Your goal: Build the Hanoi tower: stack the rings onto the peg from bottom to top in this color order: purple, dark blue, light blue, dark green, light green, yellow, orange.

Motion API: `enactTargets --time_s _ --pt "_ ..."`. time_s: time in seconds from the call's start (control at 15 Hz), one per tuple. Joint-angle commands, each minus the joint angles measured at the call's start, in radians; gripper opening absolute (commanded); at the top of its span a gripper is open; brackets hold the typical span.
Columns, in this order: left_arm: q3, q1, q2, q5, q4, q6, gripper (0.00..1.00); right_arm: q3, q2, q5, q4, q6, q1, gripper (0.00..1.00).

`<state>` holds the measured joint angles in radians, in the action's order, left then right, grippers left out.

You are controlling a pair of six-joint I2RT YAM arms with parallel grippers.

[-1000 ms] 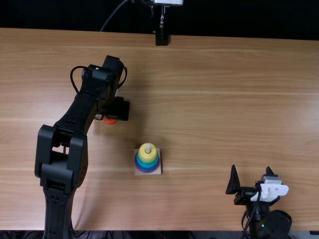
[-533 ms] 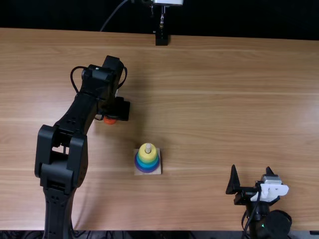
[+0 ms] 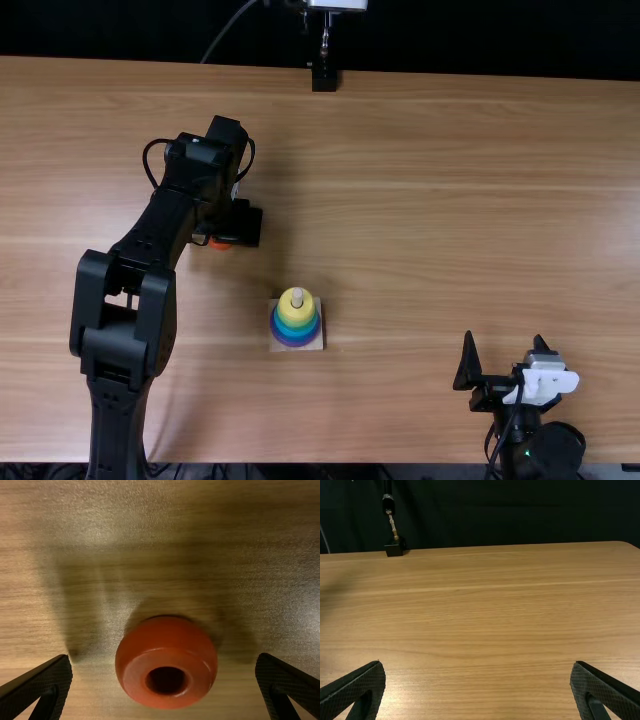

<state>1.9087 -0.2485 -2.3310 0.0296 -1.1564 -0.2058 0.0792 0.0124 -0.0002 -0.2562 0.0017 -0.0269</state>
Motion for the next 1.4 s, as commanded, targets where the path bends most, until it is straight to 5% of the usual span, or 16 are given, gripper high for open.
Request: enactTargets --time_s 0.0,0.13,0.2,0.33,0.47,1.33 --pt "-0.017 0.000 -0.022 -0.009 0.002 0.009 1.00 -0.064 -0.012 0.009 -0.069 0.002 -0.010 1.00" --pt "-0.017 0.000 -0.021 -0.009 -0.001 0.009 1.00 -0.064 -0.012 0.009 -0.069 0.002 -0.010 1.00" --pt "-0.017 0.000 -0.021 -0.009 -0.001 0.011 0.87 -0.064 -0.012 0.009 -0.069 0.002 -0.010 1.00" --pt "-0.017 0.000 -0.018 -0.007 0.008 0.013 0.33 -0.064 -0.012 0.009 -0.069 0.002 -0.010 1.00" --pt "-0.037 -0.002 -0.018 -0.007 0.011 0.011 0.04 -0.064 -0.012 0.009 -0.069 0.002 -0.010 1.00" --pt "-0.046 -0.014 0.154 -0.011 0.030 -0.004 0.00 -0.064 -0.012 0.009 -0.069 0.002 -0.010 1.00"
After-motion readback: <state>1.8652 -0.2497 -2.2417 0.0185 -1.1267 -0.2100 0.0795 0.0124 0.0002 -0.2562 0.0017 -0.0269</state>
